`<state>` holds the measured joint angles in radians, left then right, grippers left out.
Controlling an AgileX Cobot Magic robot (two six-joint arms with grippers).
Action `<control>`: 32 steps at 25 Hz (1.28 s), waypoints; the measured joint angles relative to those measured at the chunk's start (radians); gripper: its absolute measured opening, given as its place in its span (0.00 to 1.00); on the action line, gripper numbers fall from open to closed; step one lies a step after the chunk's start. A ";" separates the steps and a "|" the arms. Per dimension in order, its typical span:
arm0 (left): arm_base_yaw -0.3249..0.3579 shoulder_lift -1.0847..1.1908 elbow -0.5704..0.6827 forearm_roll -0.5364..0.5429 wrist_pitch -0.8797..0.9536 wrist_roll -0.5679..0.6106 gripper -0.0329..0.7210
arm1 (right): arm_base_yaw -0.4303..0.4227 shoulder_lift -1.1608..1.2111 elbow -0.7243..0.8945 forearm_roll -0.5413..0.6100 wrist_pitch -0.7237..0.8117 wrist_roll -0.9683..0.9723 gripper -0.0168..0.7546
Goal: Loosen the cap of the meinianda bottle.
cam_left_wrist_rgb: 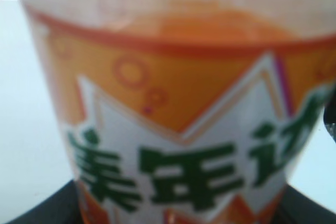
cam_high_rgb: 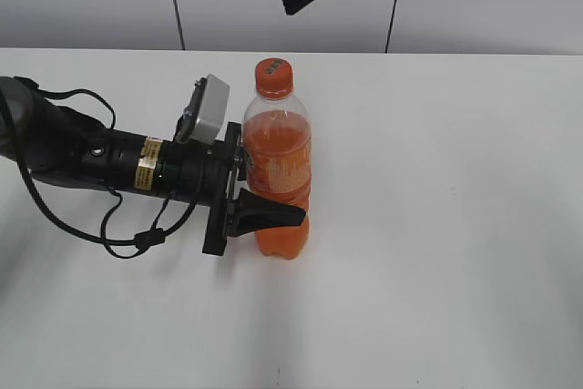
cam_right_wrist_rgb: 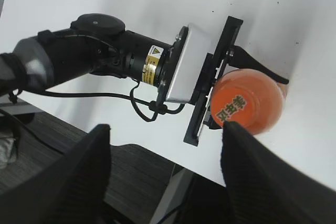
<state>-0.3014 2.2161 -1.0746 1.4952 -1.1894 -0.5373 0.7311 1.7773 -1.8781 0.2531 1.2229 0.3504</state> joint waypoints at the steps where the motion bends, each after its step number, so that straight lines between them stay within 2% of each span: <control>1: 0.000 0.000 0.000 -0.001 0.001 0.000 0.58 | 0.000 0.000 0.000 0.000 0.000 0.038 0.66; 4: 0.000 -0.001 0.000 -0.007 0.006 -0.002 0.58 | 0.000 0.000 0.000 -0.023 0.000 0.141 0.66; 9: -0.002 -0.001 0.000 -0.017 0.010 -0.004 0.58 | 0.000 0.043 -0.001 -0.060 0.000 0.208 0.66; 24: -0.002 -0.001 0.000 -0.026 0.016 -0.004 0.58 | 0.000 0.096 -0.001 -0.128 0.001 0.214 0.66; 32: -0.002 -0.001 0.000 -0.028 0.016 -0.004 0.58 | 0.000 0.096 0.056 -0.146 0.000 0.205 0.66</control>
<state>-0.3033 2.2154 -1.0746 1.4673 -1.1738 -0.5412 0.7311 1.8730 -1.8221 0.1067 1.2229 0.5549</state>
